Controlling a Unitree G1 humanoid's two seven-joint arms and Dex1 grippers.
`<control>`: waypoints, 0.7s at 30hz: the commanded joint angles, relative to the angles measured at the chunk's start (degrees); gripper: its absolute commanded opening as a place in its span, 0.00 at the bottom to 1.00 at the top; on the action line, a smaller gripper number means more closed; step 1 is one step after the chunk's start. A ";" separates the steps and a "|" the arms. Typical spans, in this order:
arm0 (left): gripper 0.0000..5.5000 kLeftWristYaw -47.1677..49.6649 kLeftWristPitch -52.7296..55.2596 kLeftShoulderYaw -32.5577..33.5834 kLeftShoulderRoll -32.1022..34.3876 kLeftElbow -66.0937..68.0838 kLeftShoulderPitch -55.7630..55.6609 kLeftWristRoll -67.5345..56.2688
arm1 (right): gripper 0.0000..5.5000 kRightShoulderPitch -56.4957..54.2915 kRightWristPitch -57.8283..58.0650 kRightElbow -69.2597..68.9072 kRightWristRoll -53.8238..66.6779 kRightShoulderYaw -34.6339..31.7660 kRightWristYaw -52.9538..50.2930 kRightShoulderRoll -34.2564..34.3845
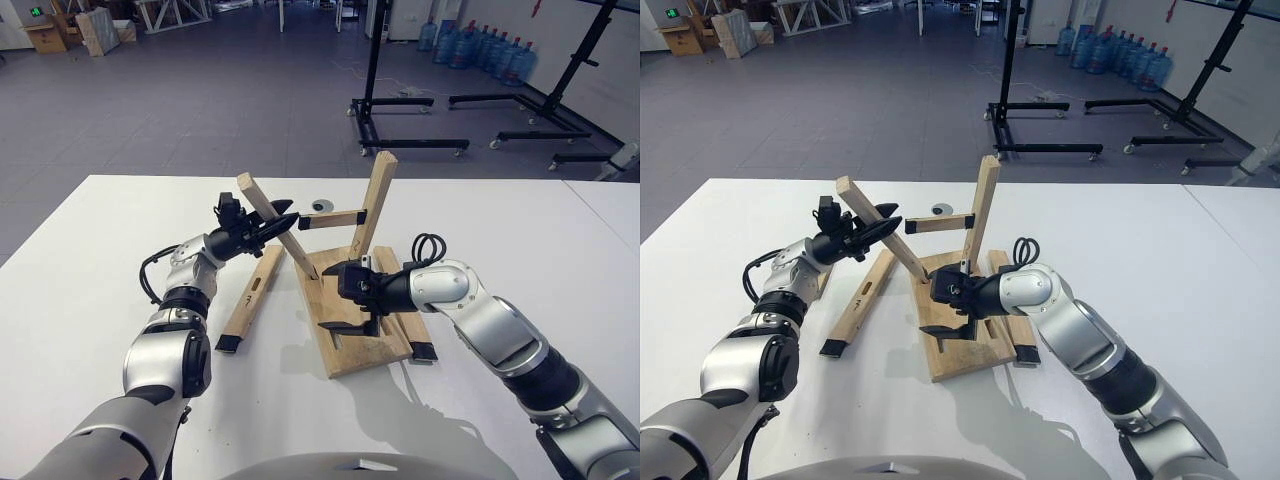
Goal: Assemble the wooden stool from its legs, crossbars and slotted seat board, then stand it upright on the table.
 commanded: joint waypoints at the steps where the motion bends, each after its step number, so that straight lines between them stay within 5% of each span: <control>1: 0.37 -0.65 1.41 -1.44 1.45 0.22 -0.64 1.84 | 0.85 0.05 0.44 -0.49 0.26 0.36 -0.17 0.23; 21: 0.37 -0.73 6.12 -6.91 2.39 -1.96 -1.91 5.01 | 0.85 -0.02 0.38 -0.30 -0.09 0.64 -0.29 0.38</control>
